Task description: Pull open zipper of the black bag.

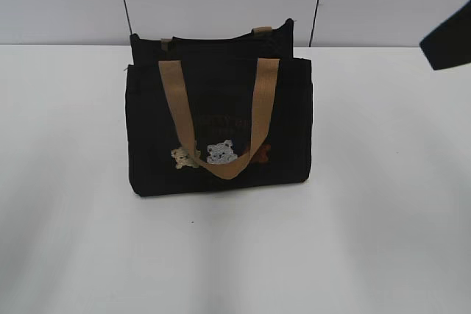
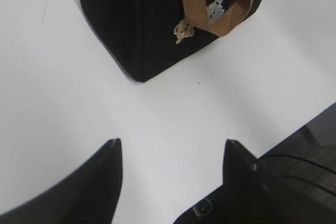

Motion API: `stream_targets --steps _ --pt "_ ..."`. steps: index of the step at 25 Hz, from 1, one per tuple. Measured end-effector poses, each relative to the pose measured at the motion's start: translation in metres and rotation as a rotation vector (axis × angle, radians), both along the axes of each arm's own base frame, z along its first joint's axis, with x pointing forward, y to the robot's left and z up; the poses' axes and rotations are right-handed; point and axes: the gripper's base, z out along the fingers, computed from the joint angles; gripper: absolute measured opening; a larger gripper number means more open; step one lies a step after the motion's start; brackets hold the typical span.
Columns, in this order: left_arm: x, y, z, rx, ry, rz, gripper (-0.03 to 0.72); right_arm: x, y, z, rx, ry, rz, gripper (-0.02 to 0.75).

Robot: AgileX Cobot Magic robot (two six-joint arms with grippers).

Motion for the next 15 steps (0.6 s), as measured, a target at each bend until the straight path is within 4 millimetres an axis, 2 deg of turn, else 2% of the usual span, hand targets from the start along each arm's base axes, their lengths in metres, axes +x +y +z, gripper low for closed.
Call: stream_targets --steps 3,8,10,15 --pt "-0.025 0.007 0.010 0.003 -0.021 0.064 0.454 -0.025 -0.007 0.003 0.008 -0.025 -0.025 0.538" --pt "-0.061 0.020 0.018 0.052 -0.045 0.169 0.454 -0.074 -0.022 -0.022 -0.010 -0.015 -0.069 0.538" --pt "-0.073 0.026 0.018 0.073 -0.054 0.218 0.454 -0.102 -0.030 -0.029 0.001 -0.059 -0.089 0.538" --pt "-0.103 0.035 0.022 0.101 -0.138 0.271 0.454 -0.151 -0.046 -0.058 0.033 -0.114 -0.176 0.538"
